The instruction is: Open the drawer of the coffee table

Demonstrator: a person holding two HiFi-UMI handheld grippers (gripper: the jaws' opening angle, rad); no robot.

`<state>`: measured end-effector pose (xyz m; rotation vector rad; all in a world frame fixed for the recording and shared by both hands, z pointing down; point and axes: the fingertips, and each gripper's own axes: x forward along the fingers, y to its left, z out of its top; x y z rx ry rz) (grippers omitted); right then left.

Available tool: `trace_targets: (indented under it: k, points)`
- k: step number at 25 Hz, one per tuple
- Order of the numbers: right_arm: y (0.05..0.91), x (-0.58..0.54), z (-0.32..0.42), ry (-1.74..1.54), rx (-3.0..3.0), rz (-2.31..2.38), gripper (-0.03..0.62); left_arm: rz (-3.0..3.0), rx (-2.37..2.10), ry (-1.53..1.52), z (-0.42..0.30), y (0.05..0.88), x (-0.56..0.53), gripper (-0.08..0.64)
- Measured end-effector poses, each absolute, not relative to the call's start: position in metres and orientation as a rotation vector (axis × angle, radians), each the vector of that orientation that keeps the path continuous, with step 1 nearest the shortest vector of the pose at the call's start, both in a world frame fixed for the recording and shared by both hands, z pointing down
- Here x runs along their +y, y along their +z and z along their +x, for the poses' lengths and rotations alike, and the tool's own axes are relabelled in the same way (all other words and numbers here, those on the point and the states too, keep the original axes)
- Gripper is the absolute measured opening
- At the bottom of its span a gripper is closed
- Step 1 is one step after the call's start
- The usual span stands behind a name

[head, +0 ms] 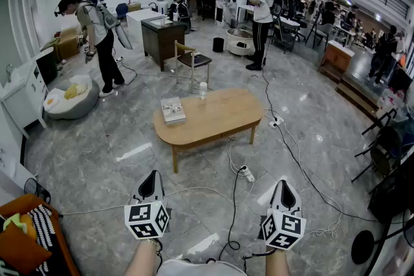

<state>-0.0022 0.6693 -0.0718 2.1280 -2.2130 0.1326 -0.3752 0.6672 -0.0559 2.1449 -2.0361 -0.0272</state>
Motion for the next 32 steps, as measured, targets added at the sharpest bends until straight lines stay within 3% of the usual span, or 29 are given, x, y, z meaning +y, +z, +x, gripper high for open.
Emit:
trace_targets:
  k: [18,20,22,24,30,32]
  points:
    - [-0.070,0.672,0.004,0.177,-2.276,2.173,0.002,2.200,-2.004,-0.019,-0.360,-0.063,0.667,-0.005]
    - [-0.071,0.673,0.005,0.176,-2.276,2.171,0.056,2.204,-2.002,-0.010,-0.357,-0.063,0.665,-0.005]
    - [-0.071,0.673,0.006,0.177,-2.272,2.180,0.071,2.211,-1.982,-0.012,-0.355,-0.061,0.662,-0.002]
    - [-0.071,0.673,0.008,0.178,-2.264,2.193,0.078,2.225,-1.944,-0.025,-0.351,-0.059,0.657,0.092]
    - [-0.063,0.665,0.019,0.201,-2.235,2.230,0.166,2.264,-1.886,-0.013,-0.337,-0.049,0.638,0.217]
    - [-0.063,0.659,0.021,0.201,-2.232,2.237,0.203,2.275,-1.871,-0.008,-0.334,-0.046,0.629,0.314]
